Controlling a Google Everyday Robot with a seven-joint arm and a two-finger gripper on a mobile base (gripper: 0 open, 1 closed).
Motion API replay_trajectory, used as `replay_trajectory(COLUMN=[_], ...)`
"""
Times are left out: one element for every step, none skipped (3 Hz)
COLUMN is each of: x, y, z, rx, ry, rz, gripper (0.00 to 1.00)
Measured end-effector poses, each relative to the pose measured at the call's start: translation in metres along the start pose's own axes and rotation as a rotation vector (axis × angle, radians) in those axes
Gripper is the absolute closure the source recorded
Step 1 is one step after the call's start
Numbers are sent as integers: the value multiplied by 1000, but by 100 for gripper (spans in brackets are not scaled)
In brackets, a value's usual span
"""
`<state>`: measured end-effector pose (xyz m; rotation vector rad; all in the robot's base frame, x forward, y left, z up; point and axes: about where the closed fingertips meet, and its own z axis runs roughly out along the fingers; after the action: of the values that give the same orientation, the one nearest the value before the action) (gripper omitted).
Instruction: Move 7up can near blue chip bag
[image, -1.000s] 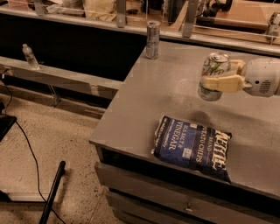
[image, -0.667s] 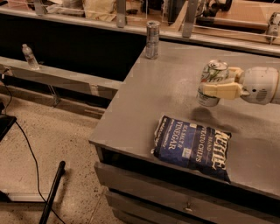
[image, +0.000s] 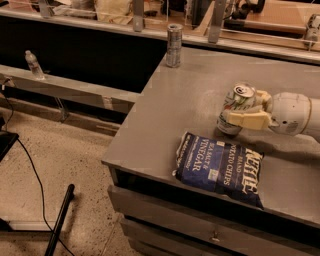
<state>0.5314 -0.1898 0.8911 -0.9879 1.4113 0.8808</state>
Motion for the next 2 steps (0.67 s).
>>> replay_trajectory(x=[-12, -12], y=[20, 19], z=[8, 9], rx=[-82, -78], ry=[-10, -10], rz=[-79, -73], gripper=[52, 28])
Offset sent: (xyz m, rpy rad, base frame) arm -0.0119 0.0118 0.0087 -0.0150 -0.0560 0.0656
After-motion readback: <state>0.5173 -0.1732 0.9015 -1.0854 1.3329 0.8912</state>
